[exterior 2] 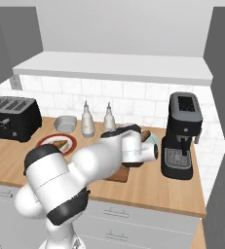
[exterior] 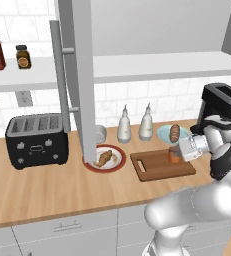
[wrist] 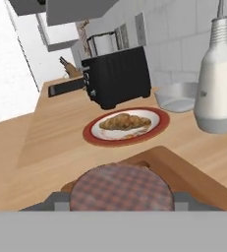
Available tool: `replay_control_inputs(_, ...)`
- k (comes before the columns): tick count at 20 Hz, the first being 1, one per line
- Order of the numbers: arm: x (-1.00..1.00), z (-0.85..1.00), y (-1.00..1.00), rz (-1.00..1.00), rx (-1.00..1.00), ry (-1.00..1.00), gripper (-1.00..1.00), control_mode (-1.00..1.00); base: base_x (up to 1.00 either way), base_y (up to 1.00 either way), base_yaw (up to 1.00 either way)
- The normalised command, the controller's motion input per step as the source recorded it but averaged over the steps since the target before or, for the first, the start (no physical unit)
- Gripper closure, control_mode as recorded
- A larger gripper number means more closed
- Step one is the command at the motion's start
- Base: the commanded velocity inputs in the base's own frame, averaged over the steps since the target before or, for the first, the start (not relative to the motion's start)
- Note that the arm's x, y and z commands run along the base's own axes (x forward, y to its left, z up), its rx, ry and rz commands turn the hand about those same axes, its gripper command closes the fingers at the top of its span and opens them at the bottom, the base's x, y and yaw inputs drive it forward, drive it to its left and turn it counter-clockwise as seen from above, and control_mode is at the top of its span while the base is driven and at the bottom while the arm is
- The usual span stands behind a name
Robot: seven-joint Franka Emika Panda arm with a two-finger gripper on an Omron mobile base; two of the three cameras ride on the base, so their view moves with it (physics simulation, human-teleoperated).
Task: From the different types of pastries on the counter, select a croissant and place it on the cutting board. Then retrieve a jar of jam from the cabinet and place it alongside the croissant on the cutting board.
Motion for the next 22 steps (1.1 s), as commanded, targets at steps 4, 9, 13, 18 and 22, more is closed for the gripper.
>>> replay_control_inputs(4, 0.03, -0.09, -0.36, 0.16, 0.1, -0.09, 1.0, -1.0, 0.0, 0.0, 0.0)
replay_control_inputs(9, 0.05, -0.1, -0.31, 0.1, 0.03, -0.12, 1.0, -1.0, 0.0, 0.0, 0.0)
replay_control_inputs(13, 0.04, -0.04, -0.26, 0.05, 0.03, -0.11, 1.0, -1.0, 0.0, 0.0, 0.0)
replay_control_inputs(18, 0.05, -0.03, -0.29, 0.02, 0.04, -0.08, 1.0, -1.0, 0.0, 0.0, 0.0)
replay_control_inputs(22, 0.1, -0.38, -0.12, 0.02, 0.01, -0.01, 1.0, -1.0, 0.0, 0.0, 0.0)
